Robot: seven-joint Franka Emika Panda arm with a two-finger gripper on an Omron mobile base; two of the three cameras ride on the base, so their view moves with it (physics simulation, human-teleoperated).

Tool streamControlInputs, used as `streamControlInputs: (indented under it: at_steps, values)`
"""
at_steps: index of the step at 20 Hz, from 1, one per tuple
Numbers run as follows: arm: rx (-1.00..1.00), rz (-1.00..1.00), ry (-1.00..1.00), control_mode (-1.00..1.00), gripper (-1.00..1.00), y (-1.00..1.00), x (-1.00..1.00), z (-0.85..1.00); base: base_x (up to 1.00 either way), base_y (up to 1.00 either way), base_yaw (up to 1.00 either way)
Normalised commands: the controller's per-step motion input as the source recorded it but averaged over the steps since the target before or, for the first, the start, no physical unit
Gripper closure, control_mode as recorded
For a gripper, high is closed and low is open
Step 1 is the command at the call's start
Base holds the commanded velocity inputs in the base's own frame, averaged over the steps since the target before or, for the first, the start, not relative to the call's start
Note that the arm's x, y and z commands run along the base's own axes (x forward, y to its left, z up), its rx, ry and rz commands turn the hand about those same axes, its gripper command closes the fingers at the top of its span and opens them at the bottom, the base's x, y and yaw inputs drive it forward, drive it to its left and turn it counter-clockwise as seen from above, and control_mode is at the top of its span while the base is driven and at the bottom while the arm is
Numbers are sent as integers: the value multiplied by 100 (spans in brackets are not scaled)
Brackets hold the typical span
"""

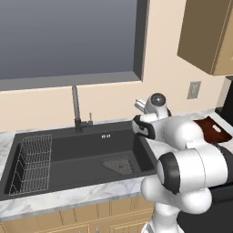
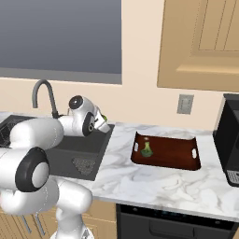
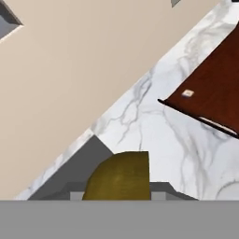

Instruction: Pick up all produce items and place them in the sink. Turn on the sink faucet to wash them. Then turn the sink off and put them in the tray.

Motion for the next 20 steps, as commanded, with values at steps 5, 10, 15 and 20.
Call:
streamControlInputs:
  at_steps: [5, 10, 15, 20]
  values:
    - [3, -10, 0, -100, 100, -49, -13, 24, 0, 0, 0]
    - [5, -11, 0, -100, 100, -54, -13, 18, 0, 0, 0]
    - [4, -12, 0, -100, 100, -52, -7, 9, 0, 0, 0]
    - [3, -12, 0, -100, 100, -47, -2, 1, 0, 0, 0]
